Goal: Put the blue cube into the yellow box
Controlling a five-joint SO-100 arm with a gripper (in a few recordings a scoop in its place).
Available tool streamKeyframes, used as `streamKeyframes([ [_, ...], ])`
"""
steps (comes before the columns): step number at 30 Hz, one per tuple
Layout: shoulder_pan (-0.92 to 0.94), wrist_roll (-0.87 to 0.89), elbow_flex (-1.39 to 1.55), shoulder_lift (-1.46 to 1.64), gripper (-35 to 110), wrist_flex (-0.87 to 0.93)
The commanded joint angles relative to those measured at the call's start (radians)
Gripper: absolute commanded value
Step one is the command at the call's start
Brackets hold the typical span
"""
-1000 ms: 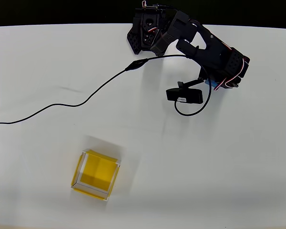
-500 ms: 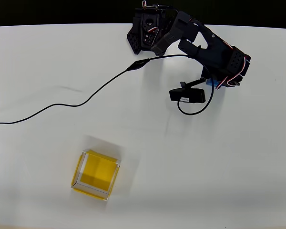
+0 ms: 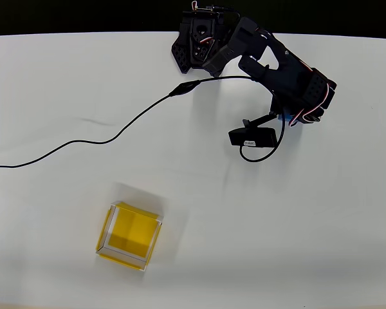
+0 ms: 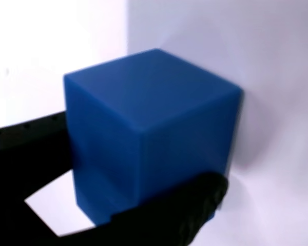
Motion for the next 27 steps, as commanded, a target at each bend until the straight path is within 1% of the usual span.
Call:
streamKeyframes([
  [1,0.092,-0.095,-0.106,0.149,11,0.071],
  [12,0.373,-0.31,-0.222,0.295,11,0.167],
  [20,0.653,-0.503,-0.258,0.4,12,0.178],
  [27,0.888,-0.652,-0.351,0.426,12,0.179],
])
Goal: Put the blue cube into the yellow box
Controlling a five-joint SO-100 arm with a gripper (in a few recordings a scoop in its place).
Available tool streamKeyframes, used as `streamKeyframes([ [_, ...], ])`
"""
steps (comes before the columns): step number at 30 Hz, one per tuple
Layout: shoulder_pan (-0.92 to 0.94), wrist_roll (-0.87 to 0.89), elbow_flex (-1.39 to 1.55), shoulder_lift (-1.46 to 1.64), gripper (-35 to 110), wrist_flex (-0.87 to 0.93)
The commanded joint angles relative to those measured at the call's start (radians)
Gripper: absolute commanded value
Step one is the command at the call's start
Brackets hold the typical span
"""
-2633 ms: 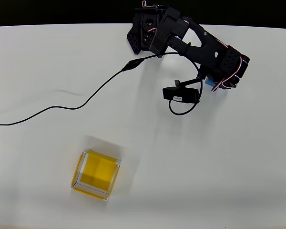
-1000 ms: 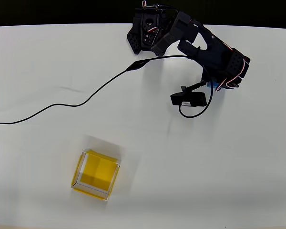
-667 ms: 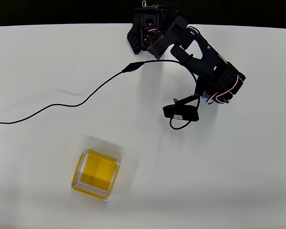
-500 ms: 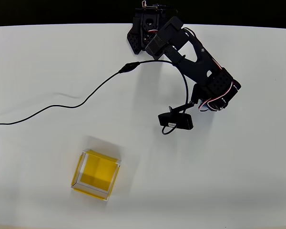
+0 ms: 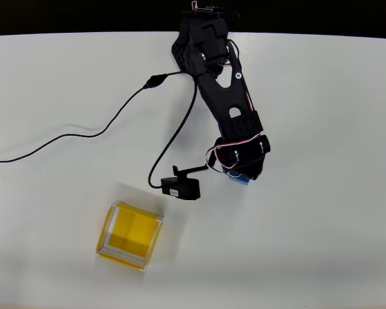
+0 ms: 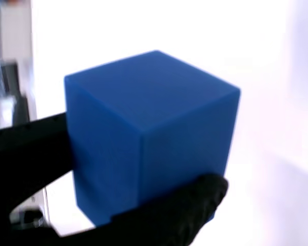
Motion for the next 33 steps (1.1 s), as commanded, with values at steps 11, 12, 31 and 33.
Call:
streamKeyframes([
  [11,0.397,-0.29,-0.259,0.114,13,-0.147],
  [12,0.422,-0.307,-0.267,0.104,13,-0.173],
  [31,0.62,-0.529,-0.348,-0.181,13,-0.609],
  [33,0.62,-0.545,-0.348,-0.209,14,-0.652],
])
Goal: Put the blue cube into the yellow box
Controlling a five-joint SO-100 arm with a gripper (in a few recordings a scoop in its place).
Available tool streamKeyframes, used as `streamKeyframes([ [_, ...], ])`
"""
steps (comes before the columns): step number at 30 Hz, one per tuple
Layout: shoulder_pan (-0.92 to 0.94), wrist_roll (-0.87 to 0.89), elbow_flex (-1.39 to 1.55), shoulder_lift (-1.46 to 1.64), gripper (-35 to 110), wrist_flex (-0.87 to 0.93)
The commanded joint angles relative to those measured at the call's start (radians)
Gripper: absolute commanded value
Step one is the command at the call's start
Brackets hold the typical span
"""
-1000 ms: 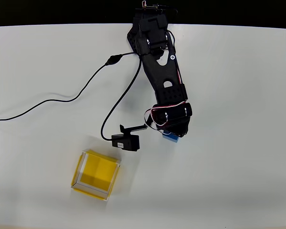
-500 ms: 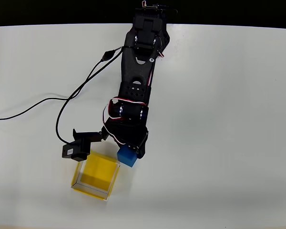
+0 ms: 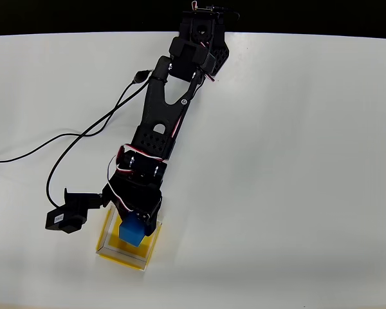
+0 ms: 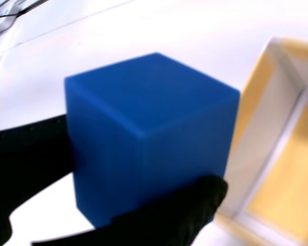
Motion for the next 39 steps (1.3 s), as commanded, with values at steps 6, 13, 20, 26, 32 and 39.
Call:
streamKeyframes([
  [6,0.029,-0.089,-0.112,-0.038,14,-0.193],
  [13,0.054,-0.126,-0.117,-0.123,14,-0.321],
  [20,0.08,-0.138,-0.118,-0.198,15,-0.393],
  [26,0.094,-0.137,-0.114,-0.249,23,-0.43],
  [32,0.092,-0.147,-0.11,-0.256,39,-0.456],
  [39,0.066,-0.144,-0.061,-0.118,36,-0.449],
])
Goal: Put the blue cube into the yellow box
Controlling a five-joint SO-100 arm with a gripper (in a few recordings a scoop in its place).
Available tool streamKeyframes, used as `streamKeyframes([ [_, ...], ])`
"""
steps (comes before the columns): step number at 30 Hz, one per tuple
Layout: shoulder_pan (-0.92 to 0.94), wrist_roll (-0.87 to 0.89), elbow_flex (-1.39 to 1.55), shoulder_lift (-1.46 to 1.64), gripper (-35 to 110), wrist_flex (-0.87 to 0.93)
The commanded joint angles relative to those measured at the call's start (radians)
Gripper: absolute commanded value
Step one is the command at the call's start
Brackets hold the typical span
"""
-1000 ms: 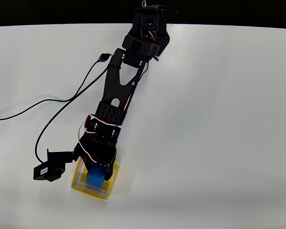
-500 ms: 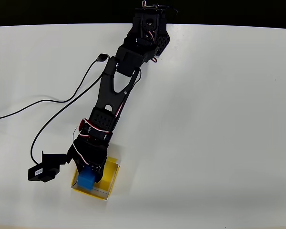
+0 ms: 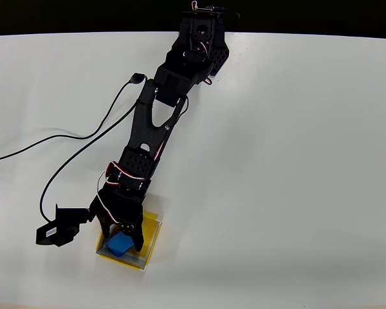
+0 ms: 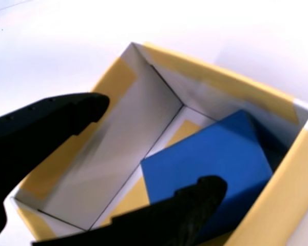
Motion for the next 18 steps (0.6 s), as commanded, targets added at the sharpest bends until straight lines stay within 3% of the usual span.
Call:
streamKeyframes([
  [1,-0.009,-0.011,-0.051,0.242,33,0.014],
  [4,-0.031,0.015,-0.032,0.364,22,0.058],
  [10,-0.086,0.035,0.064,0.6,13,0.179],
  [18,-0.209,0.018,0.589,0.991,13,0.074],
])
